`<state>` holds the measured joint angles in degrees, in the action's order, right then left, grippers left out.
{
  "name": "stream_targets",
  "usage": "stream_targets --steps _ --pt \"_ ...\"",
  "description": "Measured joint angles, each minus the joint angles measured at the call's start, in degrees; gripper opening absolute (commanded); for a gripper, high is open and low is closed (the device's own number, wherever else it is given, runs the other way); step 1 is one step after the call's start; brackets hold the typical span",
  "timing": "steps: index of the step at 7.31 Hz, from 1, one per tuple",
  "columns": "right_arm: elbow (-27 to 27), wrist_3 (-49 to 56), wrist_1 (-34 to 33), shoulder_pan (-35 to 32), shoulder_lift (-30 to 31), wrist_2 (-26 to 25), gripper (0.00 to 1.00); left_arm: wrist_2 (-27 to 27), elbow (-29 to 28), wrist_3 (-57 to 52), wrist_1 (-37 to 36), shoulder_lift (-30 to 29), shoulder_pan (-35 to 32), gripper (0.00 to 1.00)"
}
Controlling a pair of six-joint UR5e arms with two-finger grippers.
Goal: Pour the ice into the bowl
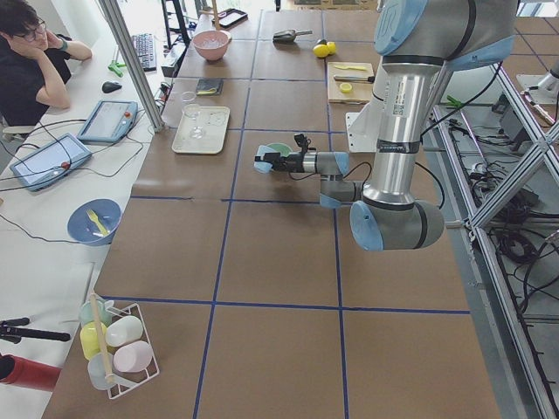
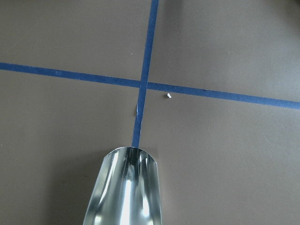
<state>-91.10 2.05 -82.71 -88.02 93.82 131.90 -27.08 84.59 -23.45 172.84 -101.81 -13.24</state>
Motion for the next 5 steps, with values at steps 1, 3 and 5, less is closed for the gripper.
stream_targets --steps 1,3,5 --pt "0.0 0.0 0.0 0.0 0.0 0.0 1.00 0.0 -0.1 -4.1 0.0 -0.4 0.4 0.00" --pt "0.2 0.0 0.0 0.0 0.0 -0.1 1.00 1.4 -0.1 -12.9 0.0 -0.7 0.7 0.00" --pt "0.2 0.1 0.0 -0.1 0.0 -0.1 1.00 2.3 -0.2 -21.0 -0.1 -1.0 0.8 0.00"
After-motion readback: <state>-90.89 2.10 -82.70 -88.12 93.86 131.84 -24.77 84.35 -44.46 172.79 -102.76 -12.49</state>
